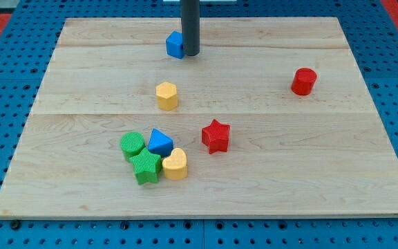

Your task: Slide the red star closer to blue cube

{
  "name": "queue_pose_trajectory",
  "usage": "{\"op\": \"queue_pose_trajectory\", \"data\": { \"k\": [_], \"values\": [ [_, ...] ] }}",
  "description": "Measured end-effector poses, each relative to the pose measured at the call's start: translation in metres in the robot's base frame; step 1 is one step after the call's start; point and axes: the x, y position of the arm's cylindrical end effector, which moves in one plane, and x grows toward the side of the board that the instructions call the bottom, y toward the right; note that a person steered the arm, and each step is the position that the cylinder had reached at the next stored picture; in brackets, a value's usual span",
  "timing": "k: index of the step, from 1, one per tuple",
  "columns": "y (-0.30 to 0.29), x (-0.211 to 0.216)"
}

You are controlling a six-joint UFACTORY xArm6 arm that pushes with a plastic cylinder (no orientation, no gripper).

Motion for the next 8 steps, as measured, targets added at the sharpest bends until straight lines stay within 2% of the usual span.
{"op": "queue_pose_trajectory", "data": {
  "k": [1, 2, 3, 4, 5, 6, 7, 8],
  "values": [
    [-0.008, 0.017],
    [-0.026, -0.004],
    [-0.021, -0.047],
    [0.020, -0.012],
    [0.090, 0.097],
    [0.115, 0.201],
    [0.071, 0.202],
    [0.015, 0.185]
  ]
}}
